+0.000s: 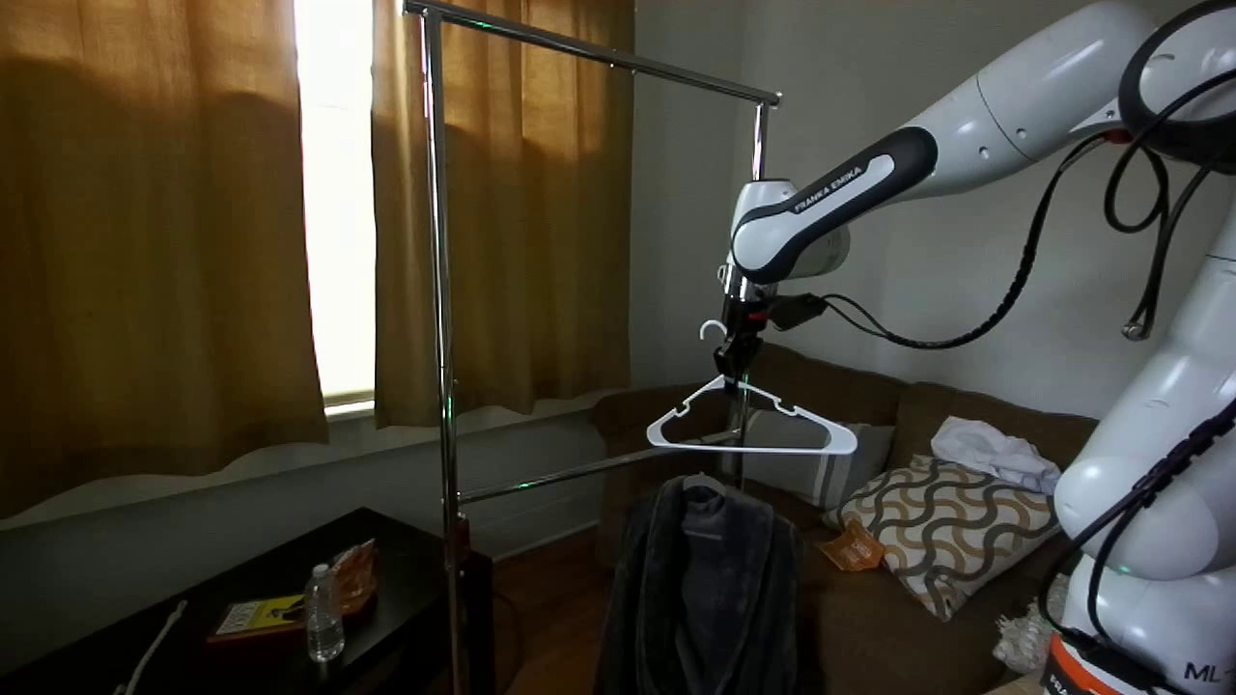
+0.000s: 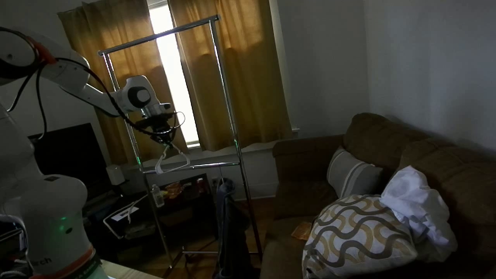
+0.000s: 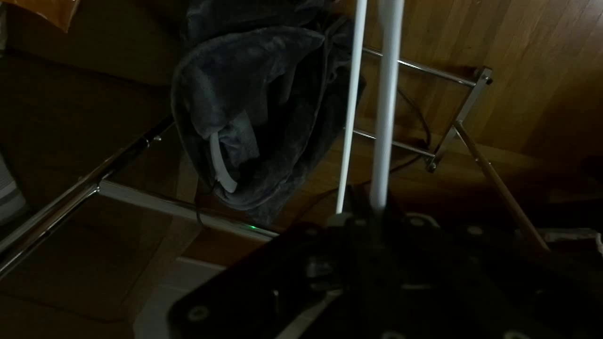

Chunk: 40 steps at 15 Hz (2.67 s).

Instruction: Move the white hanger to the top rail

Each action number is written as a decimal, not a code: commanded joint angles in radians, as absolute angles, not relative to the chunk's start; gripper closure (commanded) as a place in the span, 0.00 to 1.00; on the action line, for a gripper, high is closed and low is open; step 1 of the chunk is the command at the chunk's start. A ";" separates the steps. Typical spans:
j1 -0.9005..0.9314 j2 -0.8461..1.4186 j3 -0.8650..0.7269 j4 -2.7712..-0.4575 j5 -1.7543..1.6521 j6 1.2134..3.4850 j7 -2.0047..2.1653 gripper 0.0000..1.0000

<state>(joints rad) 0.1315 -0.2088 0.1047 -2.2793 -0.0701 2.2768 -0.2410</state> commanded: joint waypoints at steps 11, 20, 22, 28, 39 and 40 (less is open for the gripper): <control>0.124 -0.232 0.099 -1.974 -0.092 2.171 -0.225 0.98; 0.125 -0.126 0.124 -1.666 -0.160 2.122 -0.200 0.98; 0.125 -0.162 0.114 -1.726 -0.136 2.155 -0.214 0.92; 0.125 -0.159 0.113 -1.729 -0.136 2.155 -0.214 0.92; 0.122 -0.048 0.137 -1.461 -0.180 2.362 -0.011 0.98; 0.122 -0.032 0.138 -1.432 -0.193 2.371 -0.006 0.98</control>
